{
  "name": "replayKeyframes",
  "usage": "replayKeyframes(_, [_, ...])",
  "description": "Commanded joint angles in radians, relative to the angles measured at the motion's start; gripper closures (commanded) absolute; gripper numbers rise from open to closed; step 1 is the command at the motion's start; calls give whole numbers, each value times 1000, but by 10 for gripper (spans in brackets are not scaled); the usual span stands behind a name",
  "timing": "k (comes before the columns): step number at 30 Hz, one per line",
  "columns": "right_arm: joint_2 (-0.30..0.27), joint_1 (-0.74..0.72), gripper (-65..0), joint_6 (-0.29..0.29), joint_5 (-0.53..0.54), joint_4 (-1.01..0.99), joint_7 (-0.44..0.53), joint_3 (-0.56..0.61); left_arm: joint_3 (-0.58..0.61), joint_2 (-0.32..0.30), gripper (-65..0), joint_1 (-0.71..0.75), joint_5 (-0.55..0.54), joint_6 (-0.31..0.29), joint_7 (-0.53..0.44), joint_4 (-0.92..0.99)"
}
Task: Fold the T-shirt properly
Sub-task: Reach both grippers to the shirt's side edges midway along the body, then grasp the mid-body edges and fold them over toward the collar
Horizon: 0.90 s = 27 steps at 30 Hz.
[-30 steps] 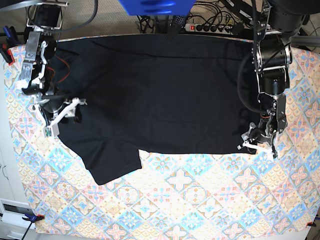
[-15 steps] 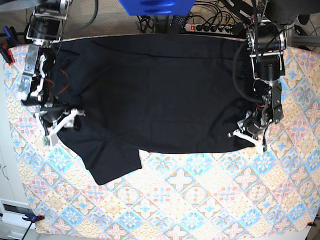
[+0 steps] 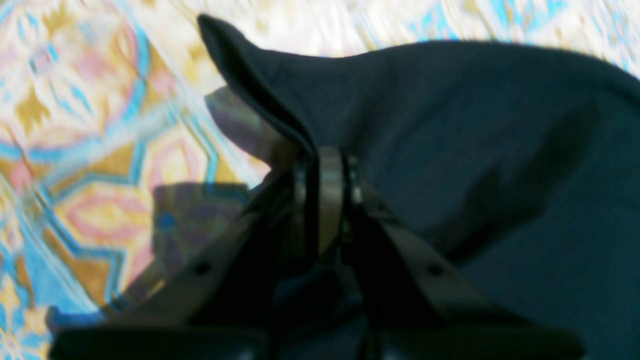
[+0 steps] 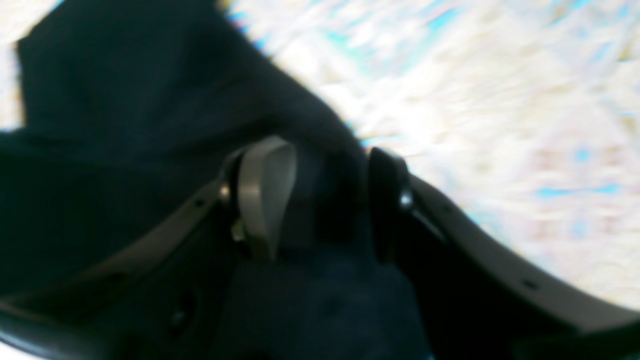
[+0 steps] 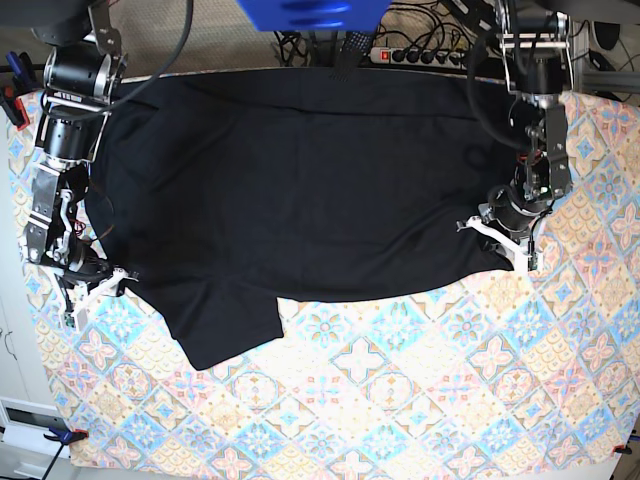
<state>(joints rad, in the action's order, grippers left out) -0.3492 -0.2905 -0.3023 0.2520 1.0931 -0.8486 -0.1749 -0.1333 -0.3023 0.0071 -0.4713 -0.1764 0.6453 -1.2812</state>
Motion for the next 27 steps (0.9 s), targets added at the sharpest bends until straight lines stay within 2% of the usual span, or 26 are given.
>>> replayKeyframes(1, [-18, -16, -274, -1, -29, -9, 32, -2, -4, -15, 0, -6, -2, -2, -18, -38])
replayKeyframes(3, [-18, -20, -274, -2, -82, -51, 87, 24, -4, -15, 0, 17, -2, -2, -18, -71])
replayKeyframes(6, [-24, -77, -275, -44, -87, -110, 165, 163, -4, -15, 0, 50, -2, -2, -18, -127])
replayKeyframes(8, [-72, -86, -275, -85, -87, -161, 211, 249, -4, -15, 0, 72, -2, -2, -18, -159])
replayKeyframes(10, [-83, -86, -275, -100, -87, -204, 274, 292, -4, -15, 0, 89, -2, -1, -18, -185])
replayKeyframes(18, [-84, -146, -276, -110, -87, -396, 420, 297, -6, -15, 0, 120, -2, -1, -18, -211])
replayKeyframes(27, [-84, -215, -336, -110, -87, -529, 513, 301, -29, -15, 0, 130, -2, -1, -18, -211])
